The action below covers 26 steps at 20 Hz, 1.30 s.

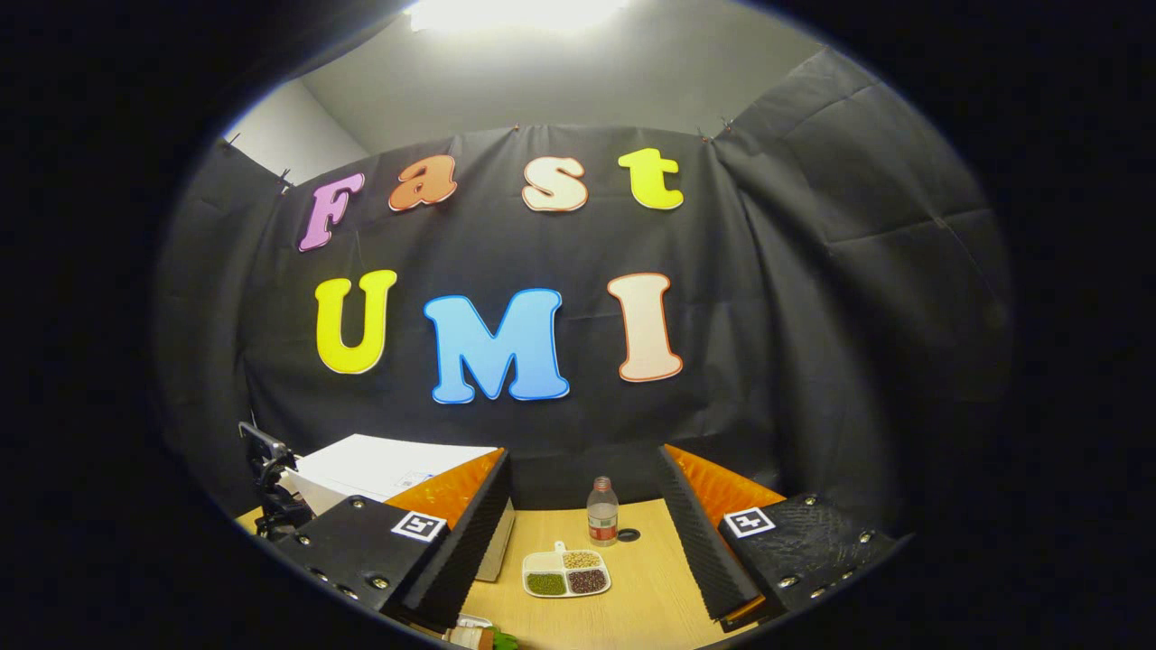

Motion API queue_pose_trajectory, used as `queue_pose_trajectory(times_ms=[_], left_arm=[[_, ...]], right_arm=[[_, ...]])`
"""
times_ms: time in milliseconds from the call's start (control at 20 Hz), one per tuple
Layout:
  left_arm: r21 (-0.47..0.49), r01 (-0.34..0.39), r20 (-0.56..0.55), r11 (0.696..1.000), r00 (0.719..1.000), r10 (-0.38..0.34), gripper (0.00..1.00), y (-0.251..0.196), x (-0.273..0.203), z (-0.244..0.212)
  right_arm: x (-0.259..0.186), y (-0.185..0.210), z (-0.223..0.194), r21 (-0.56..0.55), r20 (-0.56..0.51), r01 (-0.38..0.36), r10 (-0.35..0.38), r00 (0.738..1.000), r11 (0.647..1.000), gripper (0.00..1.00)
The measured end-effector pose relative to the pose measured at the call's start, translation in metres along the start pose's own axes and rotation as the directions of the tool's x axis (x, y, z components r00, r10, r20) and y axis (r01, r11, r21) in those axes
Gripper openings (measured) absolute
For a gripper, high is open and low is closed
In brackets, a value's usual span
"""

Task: Open the microwave oven with the left hand, put the food in, and close the microwave oven.

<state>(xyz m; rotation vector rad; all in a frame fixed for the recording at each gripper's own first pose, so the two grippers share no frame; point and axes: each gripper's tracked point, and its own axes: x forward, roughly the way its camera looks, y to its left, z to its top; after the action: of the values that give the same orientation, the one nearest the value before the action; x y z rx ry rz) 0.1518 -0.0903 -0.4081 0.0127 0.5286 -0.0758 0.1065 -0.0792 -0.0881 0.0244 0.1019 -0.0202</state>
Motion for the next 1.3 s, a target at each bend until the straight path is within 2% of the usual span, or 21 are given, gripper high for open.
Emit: queue_pose_trajectory(times_ms=[200,300,350,450,500,550,650,700,800,850,900,1050,1200,1300], left_arm=[[0.016,-0.032,-0.055,0.999,0.998,0.033,0.96,0.005,0.035,-0.024],[0.014,-0.032,-0.088,0.999,0.996,0.033,0.99,0.003,0.044,-0.033],[0.018,-0.036,-0.098,0.999,0.994,0.038,0.92,0.004,0.045,-0.035],[0.025,0.026,-0.115,0.999,0.993,-0.023,0.59,-0.011,0.046,-0.038],[0.068,0.020,-0.113,0.998,0.994,-0.012,0.42,-0.010,0.047,-0.038],[0.094,0.018,-0.114,0.995,0.993,-0.007,0.34,-0.008,0.044,-0.037],[0.050,0.028,-0.111,0.998,0.994,-0.022,0.32,-0.010,0.048,-0.038],[0.030,0.038,-0.115,0.999,0.993,-0.034,0.26,-0.010,0.043,-0.038],[0.054,0.055,-0.129,0.997,0.991,-0.047,0.14,-0.009,0.044,-0.038],[0.061,0.061,-0.131,0.996,0.990,-0.053,0.14,-0.009,0.043,-0.034],[0.062,0.077,-0.133,0.995,0.989,-0.068,0.07,-0.009,0.042,-0.037],[0.045,0.138,-0.160,0.989,0.979,-0.129,0.07,-0.011,0.041,-0.038],[0.048,0.171,-0.175,0.984,0.971,-0.160,0.07,-0.010,0.037,-0.040],[0.052,0.197,-0.179,0.979,0.966,-0.185,0.07,-0.007,0.012,-0.049]], right_arm=[[0.016,-0.014,-0.012,0.009,-0.023,0.006,-0.006,1.000,1.000,0.96],[0.024,-0.018,-0.015,0.007,-0.036,-0.003,0.003,0.999,1.000,0.96],[0.027,-0.018,-0.015,0.011,-0.038,-0.009,0.009,0.999,1.000,0.96],[0.032,-0.016,-0.016,0.024,-0.041,-0.020,0.021,0.999,1.000,0.96],[0.033,-0.015,-0.016,0.025,-0.044,-0.019,0.020,0.999,1.000,0.96],[0.033,-0.014,-0.016,0.021,-0.046,-0.018,0.019,0.999,1.000,0.96],[0.029,-0.010,-0.013,0.004,-0.037,-0.018,0.018,0.999,1.000,0.96],[0.026,-0.009,-0.012,-0.007,-0.032,-0.013,0.013,0.999,1.000,0.96],[0.020,-0.007,-0.011,-0.016,-0.031,0.006,-0.006,0.999,1.000,0.96],[0.016,-0.006,-0.009,-0.015,-0.029,0.020,-0.021,0.999,1.000,0.96],[0.011,-0.006,-0.007,-0.013,-0.025,0.040,-0.040,0.999,0.999,0.96],[-0.003,0.003,-0.003,-0.012,-0.012,0.079,-0.079,0.997,0.997,0.96],[-0.011,0.014,0.001,-0.038,-0.004,0.098,-0.098,0.995,0.995,0.96],[-0.016,0.022,0.004,-0.049,0.002,0.105,-0.105,0.994,0.993,0.96]])
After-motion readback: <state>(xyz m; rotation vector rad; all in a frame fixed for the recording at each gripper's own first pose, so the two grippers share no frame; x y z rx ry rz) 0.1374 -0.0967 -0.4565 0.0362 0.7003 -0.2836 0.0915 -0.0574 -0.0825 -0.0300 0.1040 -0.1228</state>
